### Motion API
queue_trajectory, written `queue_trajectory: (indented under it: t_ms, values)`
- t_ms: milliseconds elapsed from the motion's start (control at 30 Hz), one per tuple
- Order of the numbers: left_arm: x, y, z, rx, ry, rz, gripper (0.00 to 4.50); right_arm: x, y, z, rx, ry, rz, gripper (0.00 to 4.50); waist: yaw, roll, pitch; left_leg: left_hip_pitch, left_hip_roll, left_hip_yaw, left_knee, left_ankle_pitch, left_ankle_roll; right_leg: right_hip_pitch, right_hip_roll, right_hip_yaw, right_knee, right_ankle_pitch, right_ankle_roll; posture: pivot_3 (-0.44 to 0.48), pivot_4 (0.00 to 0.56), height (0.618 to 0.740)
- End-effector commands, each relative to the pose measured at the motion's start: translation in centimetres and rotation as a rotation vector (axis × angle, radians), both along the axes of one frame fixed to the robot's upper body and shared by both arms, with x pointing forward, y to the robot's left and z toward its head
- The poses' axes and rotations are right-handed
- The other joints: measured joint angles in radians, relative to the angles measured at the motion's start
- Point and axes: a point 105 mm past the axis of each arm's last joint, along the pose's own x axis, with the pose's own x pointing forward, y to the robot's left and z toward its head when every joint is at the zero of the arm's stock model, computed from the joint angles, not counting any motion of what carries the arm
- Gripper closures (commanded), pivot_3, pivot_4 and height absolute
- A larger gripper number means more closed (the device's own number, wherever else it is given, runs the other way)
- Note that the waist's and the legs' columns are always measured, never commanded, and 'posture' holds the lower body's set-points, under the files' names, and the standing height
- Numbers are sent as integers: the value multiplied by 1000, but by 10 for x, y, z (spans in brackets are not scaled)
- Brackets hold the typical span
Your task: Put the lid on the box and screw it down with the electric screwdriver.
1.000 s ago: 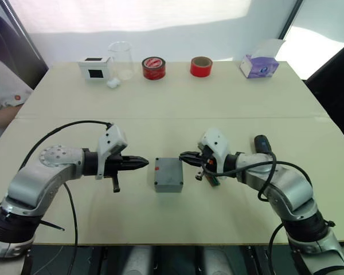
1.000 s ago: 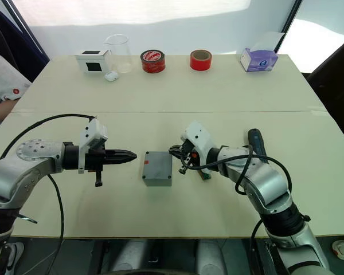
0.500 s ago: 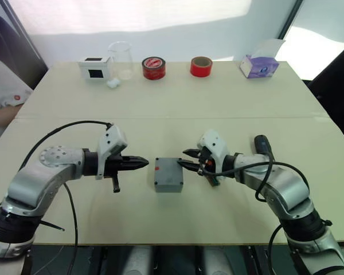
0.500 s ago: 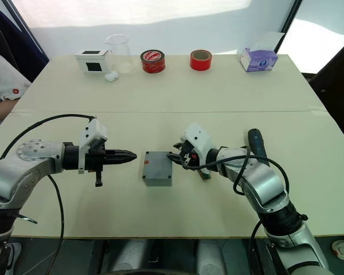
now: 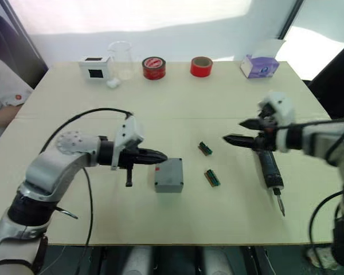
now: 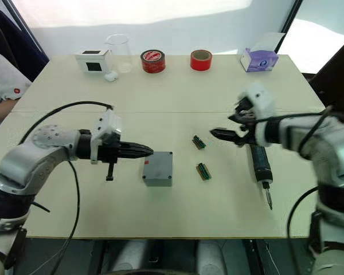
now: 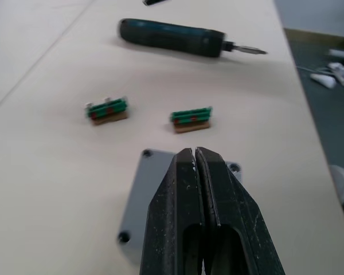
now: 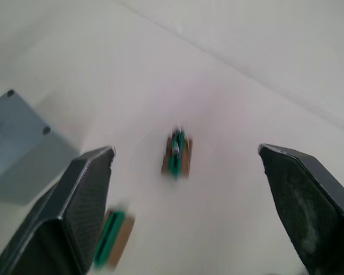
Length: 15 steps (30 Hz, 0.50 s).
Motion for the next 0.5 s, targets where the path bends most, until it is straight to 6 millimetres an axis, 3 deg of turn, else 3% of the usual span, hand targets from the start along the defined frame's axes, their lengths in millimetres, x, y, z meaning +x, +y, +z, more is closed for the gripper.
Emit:
queue_trajectory:
  t_ms: [33,167,500]
  values:
    - [-3,-11,6,12,-80,-99,4500,-8,-44,-15,-57,221,-183,189,-2,-1,0,0,0,1,0,0,0,0,0,0,0,0,0,0,150,740]
    - [-4,-22,7,11,-122,-150,4500,-11,-77,-35,-75,360,-336,189,-6,0,0,0,1,3,1,0,1,0,-1,1,0,0,0,0,150,740]
    - [-8,-23,2,11,-115,-146,4500,-13,-72,-53,-43,501,-314,189,-15,0,0,-1,1,4,1,-1,1,-1,-1,2,0,0,1,0,150,740]
